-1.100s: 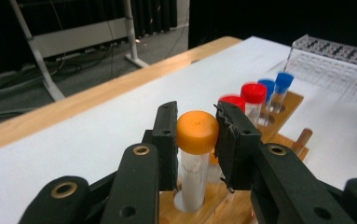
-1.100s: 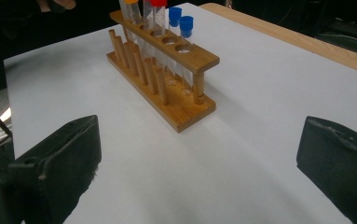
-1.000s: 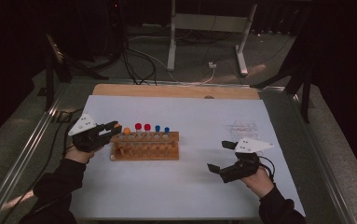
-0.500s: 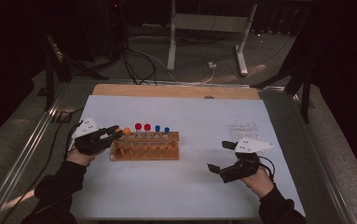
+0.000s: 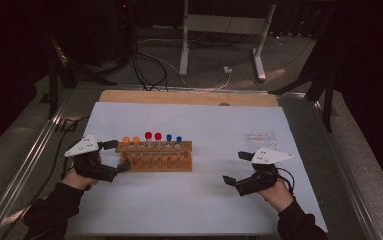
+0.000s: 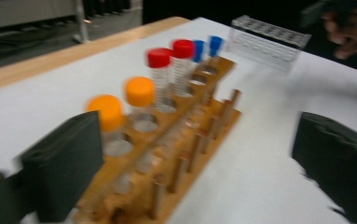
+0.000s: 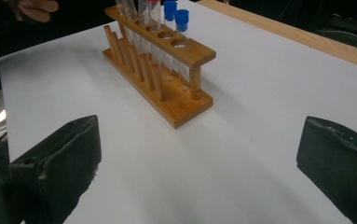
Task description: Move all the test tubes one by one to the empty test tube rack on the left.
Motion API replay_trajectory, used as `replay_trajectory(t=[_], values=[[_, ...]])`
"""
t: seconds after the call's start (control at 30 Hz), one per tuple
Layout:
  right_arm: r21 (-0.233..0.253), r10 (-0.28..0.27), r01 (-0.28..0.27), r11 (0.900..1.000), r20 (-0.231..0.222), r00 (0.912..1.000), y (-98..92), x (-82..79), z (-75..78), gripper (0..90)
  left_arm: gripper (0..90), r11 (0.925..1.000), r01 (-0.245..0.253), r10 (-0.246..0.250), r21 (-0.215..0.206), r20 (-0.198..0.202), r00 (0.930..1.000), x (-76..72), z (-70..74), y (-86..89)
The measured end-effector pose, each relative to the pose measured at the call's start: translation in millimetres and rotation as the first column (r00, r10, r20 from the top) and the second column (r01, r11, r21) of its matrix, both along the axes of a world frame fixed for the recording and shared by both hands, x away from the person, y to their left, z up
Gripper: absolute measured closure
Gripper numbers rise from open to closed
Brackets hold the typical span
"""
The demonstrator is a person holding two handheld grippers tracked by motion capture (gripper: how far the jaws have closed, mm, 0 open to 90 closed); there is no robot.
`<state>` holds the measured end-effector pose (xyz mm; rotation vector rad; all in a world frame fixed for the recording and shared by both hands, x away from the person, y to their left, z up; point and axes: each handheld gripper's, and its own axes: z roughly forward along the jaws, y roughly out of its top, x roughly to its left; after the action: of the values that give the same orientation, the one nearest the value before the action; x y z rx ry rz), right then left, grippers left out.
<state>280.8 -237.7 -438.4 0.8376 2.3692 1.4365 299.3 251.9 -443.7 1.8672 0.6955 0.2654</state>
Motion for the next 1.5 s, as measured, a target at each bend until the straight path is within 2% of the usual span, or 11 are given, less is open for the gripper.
replay_trajectory(t=[0.07,0.2,0.3,0.4,0.8,0.9,1.0,1.07,1.17,1.37,1.5], values=[[-0.001,0.0,0.0,1.0,0.003,1.0,0.1,-0.2,-0.6,0.0,0.5,1.0,0.008,-0.008,-0.004,0.006,1.0,-4.9,-1.6,1.0],[-0.011,-0.003,0.003,1.0,0.008,1.0,0.0,-1.1,-2.7,0.0,0.5,0.9997,-0.013,0.014,-0.018,0.023,0.9996,-15.3,-7.6,2.4],[-0.015,-0.006,0.006,1.0,0.012,0.9999,-0.5,-1.1,-4.9,0.0,0.5,0.9998,-0.016,0.015,0.009,0.034,0.9993,-23.3,-12.9,0.6],[-0.021,-0.006,0.006,1.0,0.006,1.0,-0.5,-0.6,-7.5,0.0,0.5,0.9996,-0.027,0.027,0.002,0.028,0.9992,-29.3,-18.9,-0.9],[-0.052,-0.004,0.004,0.999,0.01,0.9999,-1.3,-3.9,-14.2,0.0,0.5,0.9993,-0.017,0.019,0.032,-0.056,0.9983,-45.7,-45.0,-7.0],[-0.061,-0.006,0.007,0.998,0.013,0.9999,-1.9,-4.7,-16.1,0.0,0.5,0.9991,-0.02,0.022,0.039,-0.067,0.9975,-48.9,-50.1,-9.0],[-0.067,-0.008,0.009,0.998,0.019,0.9998,-1.5,-6.2,-17.0,0.0,0.5,0.9968,-0.03,0.034,0.074,-0.049,0.9982,-50.4,-53.5,-10.6],[-0.076,-0.006,0.008,0.997,0.027,0.9996,-0.9,-7.4,-17.2,0.0,0.5,0.9958,-0.044,0.048,0.08,-0.043,0.998,-50.4,-55.2,-10.0],[-0.085,-0.007,0.01,0.996,0.036,0.9993,-0.6,-8.5,-17.8,0.0,0.6,0.9898,-0.079,0.082,0.119,-0.019,0.9964,-50.1,-57.5,-9.6],[-0.087,-0.011,0.015,0.996,0.043,0.999,-1.5,-7.7,-18.9,0.0,0.6,0.986,-0.094,0.095,0.138,-0.001,0.9955,-49.9,-60.4,-10.9],[-0.104,-0.011,0.016,0.994,0.051,0.9986,-1.3,-7.6,-20.6,0.0,0.6,0.9864,-0.09,0.09,0.138,0.006,0.9959,-51.2,-59.3,-11.8]])
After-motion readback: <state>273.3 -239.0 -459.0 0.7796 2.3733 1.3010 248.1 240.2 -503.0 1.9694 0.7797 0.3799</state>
